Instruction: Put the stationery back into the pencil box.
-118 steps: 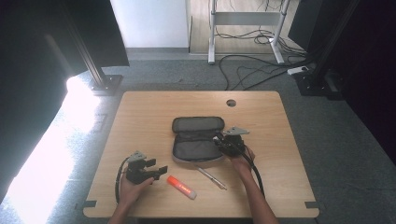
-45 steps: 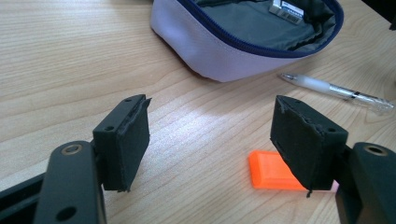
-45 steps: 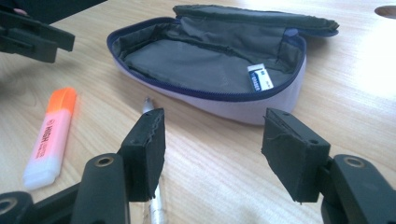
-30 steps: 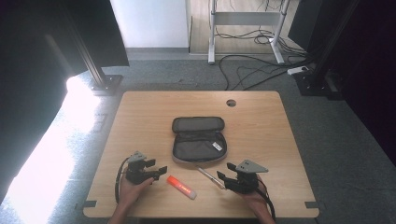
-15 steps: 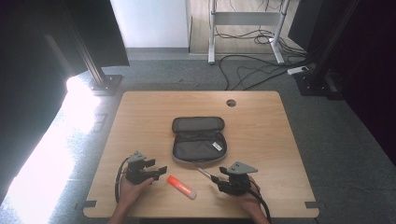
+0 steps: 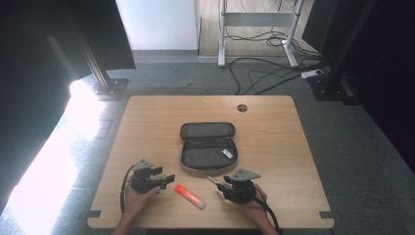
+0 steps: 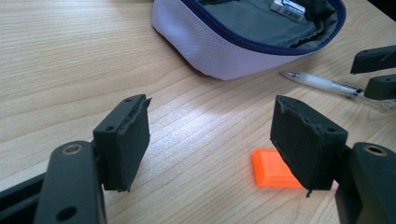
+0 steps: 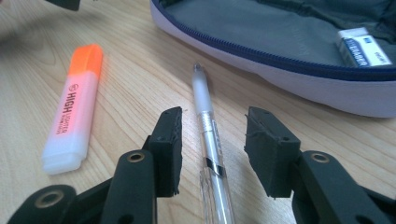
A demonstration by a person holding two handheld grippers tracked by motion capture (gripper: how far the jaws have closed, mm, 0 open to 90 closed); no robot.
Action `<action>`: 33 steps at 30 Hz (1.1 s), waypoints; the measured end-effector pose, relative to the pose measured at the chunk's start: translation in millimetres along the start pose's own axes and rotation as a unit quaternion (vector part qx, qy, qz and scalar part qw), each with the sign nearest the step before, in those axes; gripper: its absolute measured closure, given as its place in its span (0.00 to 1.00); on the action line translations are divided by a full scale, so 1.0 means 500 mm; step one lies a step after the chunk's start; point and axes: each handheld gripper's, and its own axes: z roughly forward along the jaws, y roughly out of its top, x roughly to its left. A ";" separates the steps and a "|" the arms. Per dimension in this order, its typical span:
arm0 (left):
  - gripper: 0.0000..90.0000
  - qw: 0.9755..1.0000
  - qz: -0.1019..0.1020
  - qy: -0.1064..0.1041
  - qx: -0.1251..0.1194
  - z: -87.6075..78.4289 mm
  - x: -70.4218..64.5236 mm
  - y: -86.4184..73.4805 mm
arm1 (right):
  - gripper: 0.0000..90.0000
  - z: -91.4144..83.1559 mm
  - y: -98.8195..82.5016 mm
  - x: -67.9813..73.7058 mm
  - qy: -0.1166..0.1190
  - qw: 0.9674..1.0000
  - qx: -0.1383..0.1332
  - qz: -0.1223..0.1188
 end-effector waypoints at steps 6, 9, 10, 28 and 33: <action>0.32 1.000 0.001 0.000 0.001 0.003 -0.002 -0.001 | 0.65 0.015 0.001 0.003 -0.003 1.000 0.013 -0.001; 0.32 1.000 0.002 0.000 0.001 0.002 -0.002 0.000 | 0.68 0.019 0.001 0.003 -0.005 1.000 0.018 -0.001; 0.32 1.000 0.002 -0.001 0.001 0.002 -0.002 0.000 | 0.68 0.019 0.001 0.003 -0.005 1.000 0.018 -0.001; 0.32 1.000 0.004 0.000 -0.002 0.001 -0.003 0.000 | 0.86 0.023 -0.004 0.009 -0.010 0.999 0.032 -0.024; 0.32 1.000 0.005 0.001 0.000 0.003 -0.003 -0.001 | 0.87 0.022 -0.005 0.007 -0.008 0.999 0.033 -0.026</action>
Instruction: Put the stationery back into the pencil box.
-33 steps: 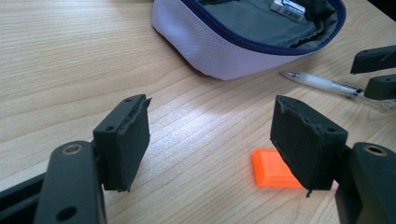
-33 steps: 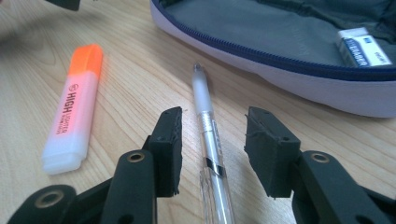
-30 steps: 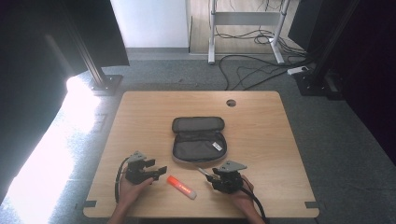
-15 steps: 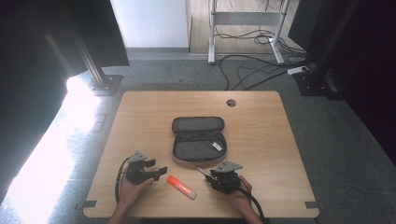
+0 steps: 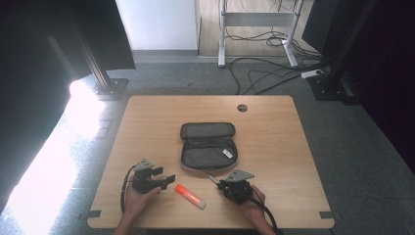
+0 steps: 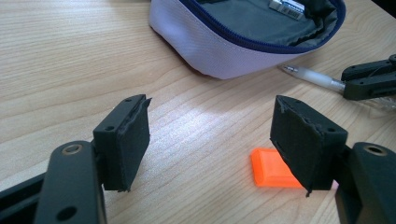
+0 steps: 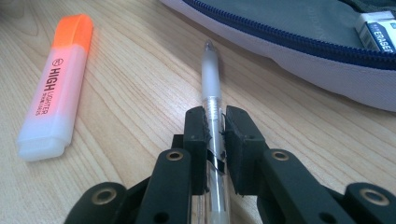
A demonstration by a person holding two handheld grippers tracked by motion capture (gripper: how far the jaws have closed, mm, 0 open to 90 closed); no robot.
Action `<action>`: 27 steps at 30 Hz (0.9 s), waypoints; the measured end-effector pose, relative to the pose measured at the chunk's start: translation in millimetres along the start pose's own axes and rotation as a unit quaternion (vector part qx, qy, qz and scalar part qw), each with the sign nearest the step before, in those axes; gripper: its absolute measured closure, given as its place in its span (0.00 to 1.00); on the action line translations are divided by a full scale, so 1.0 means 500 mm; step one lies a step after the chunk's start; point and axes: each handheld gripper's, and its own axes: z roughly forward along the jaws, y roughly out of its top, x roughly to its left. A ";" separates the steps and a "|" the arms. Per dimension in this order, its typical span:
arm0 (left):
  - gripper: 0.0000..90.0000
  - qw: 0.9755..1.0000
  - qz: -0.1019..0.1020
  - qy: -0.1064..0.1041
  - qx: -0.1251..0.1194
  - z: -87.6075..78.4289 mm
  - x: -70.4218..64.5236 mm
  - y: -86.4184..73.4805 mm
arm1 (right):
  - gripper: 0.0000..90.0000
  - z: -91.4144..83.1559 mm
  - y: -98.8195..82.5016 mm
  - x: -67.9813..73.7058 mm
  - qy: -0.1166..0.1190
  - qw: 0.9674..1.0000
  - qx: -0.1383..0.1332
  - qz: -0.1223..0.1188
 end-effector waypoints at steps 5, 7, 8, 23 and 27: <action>0.32 1.000 0.000 -0.001 -0.001 -0.002 0.000 0.000 | 0.87 -0.005 0.000 0.000 0.009 1.000 0.000 -0.002; 0.32 1.000 0.000 0.000 -0.001 -0.002 0.000 0.000 | 0.87 -0.013 0.001 0.000 0.013 1.000 -0.006 -0.004; 0.32 1.000 0.000 0.000 -0.001 -0.002 0.000 0.000 | 0.87 -0.022 0.000 0.000 0.019 1.000 -0.011 -0.005; 0.32 1.000 0.000 0.001 -0.001 -0.003 0.001 0.000 | 0.87 -0.065 0.004 -0.007 0.027 0.999 -0.037 -0.001; 0.32 1.000 0.000 0.001 -0.001 -0.003 0.002 0.000 | 0.87 -0.073 0.007 -0.007 0.030 0.999 -0.043 0.001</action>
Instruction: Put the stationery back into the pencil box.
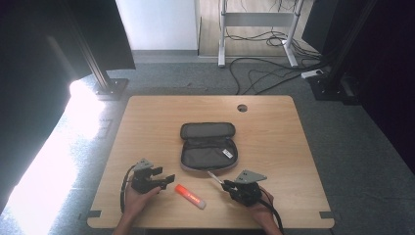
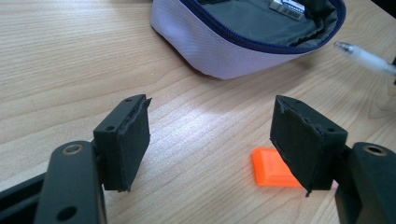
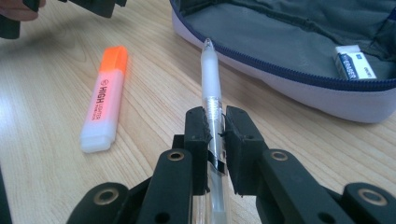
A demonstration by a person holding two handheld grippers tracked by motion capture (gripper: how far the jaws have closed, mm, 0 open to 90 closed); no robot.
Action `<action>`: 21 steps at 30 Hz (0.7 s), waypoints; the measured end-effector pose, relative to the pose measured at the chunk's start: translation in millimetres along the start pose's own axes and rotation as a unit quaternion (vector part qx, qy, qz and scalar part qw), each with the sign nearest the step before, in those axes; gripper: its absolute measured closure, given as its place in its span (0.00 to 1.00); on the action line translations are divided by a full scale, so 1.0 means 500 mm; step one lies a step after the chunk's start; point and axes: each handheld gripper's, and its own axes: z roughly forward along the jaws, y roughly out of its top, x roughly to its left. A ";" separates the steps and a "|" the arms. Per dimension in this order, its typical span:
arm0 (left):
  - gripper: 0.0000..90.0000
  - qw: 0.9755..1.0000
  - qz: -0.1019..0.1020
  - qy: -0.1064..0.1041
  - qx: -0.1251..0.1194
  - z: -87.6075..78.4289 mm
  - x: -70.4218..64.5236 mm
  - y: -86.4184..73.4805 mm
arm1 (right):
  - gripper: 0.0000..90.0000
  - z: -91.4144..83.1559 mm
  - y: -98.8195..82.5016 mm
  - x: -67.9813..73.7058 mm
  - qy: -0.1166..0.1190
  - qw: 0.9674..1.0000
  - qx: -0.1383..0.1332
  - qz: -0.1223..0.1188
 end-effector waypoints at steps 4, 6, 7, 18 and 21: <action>0.33 1.000 0.000 0.001 0.001 0.001 0.000 0.000 | 0.87 -0.004 0.003 -0.001 0.000 1.000 -0.004 0.000; 0.33 1.000 0.000 0.001 0.001 0.001 0.000 0.000 | 0.87 -0.005 0.003 -0.001 -0.001 1.000 -0.005 0.000; 0.33 1.000 0.000 0.001 0.001 0.001 0.000 0.000 | 0.87 -0.006 0.003 -0.002 0.000 1.000 -0.005 0.000; 0.33 1.000 0.000 0.001 0.002 0.001 0.000 0.000 | 0.87 -0.016 0.009 -0.011 -0.005 1.000 -0.016 0.005; 0.33 1.000 0.000 0.002 0.003 0.003 -0.001 0.000 | 0.87 -0.019 0.013 -0.013 -0.005 1.000 -0.021 0.007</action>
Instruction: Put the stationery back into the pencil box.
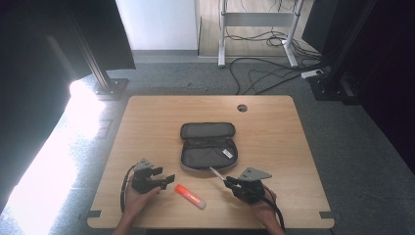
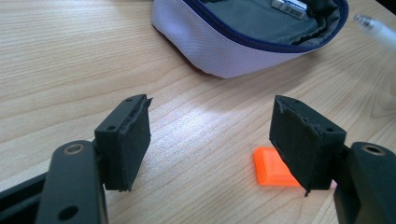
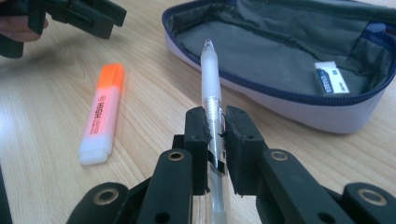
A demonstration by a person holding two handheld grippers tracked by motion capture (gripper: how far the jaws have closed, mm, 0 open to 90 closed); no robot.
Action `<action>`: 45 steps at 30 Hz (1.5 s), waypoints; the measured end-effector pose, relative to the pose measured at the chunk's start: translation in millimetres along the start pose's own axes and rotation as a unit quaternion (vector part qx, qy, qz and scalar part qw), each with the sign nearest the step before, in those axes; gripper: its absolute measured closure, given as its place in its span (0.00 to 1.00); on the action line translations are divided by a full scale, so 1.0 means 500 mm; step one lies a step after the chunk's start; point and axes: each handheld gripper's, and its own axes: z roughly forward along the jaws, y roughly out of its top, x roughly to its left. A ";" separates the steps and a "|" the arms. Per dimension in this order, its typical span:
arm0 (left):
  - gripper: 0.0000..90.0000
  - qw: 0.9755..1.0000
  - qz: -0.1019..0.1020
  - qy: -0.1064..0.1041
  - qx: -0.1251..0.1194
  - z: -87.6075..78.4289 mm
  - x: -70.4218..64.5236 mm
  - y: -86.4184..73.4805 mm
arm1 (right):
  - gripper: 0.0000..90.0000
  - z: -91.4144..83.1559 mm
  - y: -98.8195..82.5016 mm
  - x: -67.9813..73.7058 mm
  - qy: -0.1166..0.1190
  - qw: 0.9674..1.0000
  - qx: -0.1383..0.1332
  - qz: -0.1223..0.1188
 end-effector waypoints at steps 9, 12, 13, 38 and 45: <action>0.33 1.000 0.000 0.001 0.005 0.004 -0.001 -0.001 | 0.87 -0.005 0.015 -0.008 -0.003 1.000 -0.013 0.002; 0.33 1.000 0.000 0.001 0.005 0.004 -0.001 -0.001 | 0.87 -0.005 0.019 -0.013 -0.003 1.000 -0.016 0.003; 0.33 1.000 0.000 0.001 0.006 0.004 -0.001 -0.001 | 0.87 -0.005 0.019 -0.013 -0.003 1.000 -0.016 0.003; 0.33 1.000 -0.005 0.001 0.002 0.001 0.006 -0.001 | 0.87 0.013 0.072 -0.053 -0.004 0.999 -0.038 0.018; 0.33 1.000 -0.007 0.001 0.003 0.001 0.008 -0.001 | 0.87 0.022 0.089 -0.060 -0.006 0.999 -0.041 0.015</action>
